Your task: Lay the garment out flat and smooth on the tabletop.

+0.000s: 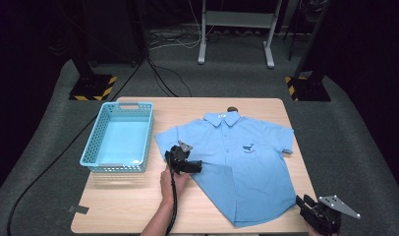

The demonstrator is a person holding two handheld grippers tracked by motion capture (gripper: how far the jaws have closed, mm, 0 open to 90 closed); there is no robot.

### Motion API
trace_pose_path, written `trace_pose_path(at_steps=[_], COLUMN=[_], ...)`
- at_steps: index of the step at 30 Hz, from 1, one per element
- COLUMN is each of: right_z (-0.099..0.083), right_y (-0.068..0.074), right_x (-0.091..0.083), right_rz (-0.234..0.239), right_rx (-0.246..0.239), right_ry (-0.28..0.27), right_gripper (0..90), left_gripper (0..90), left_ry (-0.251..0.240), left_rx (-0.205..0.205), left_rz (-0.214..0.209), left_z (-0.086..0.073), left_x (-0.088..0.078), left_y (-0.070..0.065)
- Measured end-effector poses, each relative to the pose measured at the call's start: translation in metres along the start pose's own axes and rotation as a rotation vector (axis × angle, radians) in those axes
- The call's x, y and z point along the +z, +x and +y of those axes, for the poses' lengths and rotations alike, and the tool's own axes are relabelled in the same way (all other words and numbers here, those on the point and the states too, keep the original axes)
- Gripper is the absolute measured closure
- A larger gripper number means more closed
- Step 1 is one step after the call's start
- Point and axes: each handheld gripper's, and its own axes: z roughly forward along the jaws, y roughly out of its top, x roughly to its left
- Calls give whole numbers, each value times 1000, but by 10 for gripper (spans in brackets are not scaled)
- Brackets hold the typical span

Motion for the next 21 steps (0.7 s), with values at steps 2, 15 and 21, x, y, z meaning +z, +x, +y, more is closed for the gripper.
trace_pose_path(at_steps=[2, 15, 21], right_z=[4, -3, -9], right_y=[3, 28, 24], right_x=[2, 59, 50], right_rz=[29, 169, 131], right_rx=[-10, -61, -56], right_ry=[11, 154, 161], right_gripper=[520, 183, 175], left_gripper=[27, 29, 33], left_ry=[0, -1, -2], left_rx=[0, -2, -3], left_rz=[0, 1, 7], left_z=[0, 0, 2], left_x=[0, 0, 2], left_y=[0, 0, 1])
